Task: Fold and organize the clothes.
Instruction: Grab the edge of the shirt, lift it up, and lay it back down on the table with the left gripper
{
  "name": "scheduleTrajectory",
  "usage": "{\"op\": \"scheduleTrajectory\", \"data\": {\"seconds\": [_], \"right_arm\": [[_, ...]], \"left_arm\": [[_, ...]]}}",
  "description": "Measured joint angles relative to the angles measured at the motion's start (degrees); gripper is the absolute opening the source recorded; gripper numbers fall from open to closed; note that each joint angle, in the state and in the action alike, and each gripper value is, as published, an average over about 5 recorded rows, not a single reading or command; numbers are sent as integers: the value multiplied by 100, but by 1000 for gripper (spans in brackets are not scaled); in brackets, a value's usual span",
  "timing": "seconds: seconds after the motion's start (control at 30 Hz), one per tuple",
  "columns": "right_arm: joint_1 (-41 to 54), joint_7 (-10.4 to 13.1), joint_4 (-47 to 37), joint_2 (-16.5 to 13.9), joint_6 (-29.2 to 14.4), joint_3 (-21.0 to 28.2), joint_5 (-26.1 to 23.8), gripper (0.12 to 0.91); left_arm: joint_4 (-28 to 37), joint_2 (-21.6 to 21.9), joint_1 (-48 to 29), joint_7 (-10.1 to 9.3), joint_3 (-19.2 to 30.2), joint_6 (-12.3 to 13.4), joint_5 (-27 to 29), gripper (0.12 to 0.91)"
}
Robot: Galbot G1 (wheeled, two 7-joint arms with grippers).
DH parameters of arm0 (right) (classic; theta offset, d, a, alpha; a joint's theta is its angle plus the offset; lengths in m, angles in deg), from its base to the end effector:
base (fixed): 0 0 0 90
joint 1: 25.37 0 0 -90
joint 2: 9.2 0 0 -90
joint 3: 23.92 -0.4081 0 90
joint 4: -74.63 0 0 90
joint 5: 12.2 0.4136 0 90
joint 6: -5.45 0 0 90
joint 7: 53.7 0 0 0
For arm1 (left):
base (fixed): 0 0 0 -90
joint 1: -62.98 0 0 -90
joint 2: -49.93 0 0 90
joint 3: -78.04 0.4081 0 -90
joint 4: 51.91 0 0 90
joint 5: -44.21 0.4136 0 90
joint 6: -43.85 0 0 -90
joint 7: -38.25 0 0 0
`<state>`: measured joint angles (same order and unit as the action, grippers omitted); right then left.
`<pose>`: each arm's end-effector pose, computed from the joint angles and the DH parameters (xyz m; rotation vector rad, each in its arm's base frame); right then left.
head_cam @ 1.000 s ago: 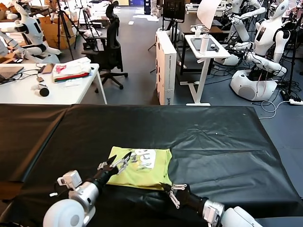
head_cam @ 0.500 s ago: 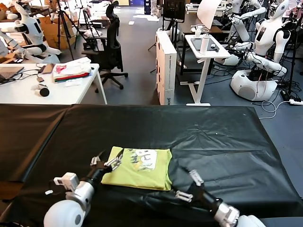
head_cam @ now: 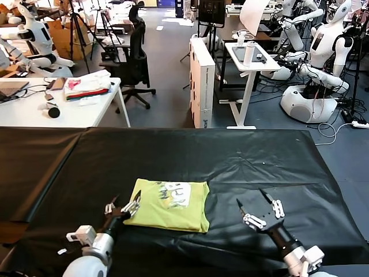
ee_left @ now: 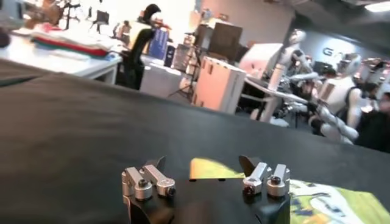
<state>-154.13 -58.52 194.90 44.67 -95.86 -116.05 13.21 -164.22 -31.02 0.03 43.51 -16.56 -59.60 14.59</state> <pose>0.1823 -0.1284 -0.3431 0.5917 -3.0780 0.1129 0.2291 0.0698 -0.3900 -0.1486 -2.8050 0.5080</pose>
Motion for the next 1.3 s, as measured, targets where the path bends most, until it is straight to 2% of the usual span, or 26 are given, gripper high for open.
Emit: {"op": "scheduleTrajectory", "data": {"seconds": [0.33,0.57,0.77,0.87,1.03,1.1,1.3], "right_arm": [[-62,-10,45,79,-5,-79,-2,907],[-65,-14,51,107,-6,-70,-33,907],[-60,-19,52,127,-5,-51,-74,907],[-49,-20,44,139,-6,-32,-103,907],[-30,-18,14,171,-7,25,-171,907],[-16,-14,-2,187,-8,49,-192,907],[66,31,-80,274,5,129,-307,907]], "left_arm": [[144,-66,-17,46,-1,-153,-824,884],[175,-126,-20,81,-32,-209,-1176,777],[201,-134,-17,125,-55,-248,-1290,648],[204,-138,-11,137,-57,-244,-1292,517],[175,-144,-6,149,-68,-233,-1293,234],[145,-148,-2,148,-83,-230,-1296,191],[2,-119,18,77,-202,-231,-1200,194]]}}
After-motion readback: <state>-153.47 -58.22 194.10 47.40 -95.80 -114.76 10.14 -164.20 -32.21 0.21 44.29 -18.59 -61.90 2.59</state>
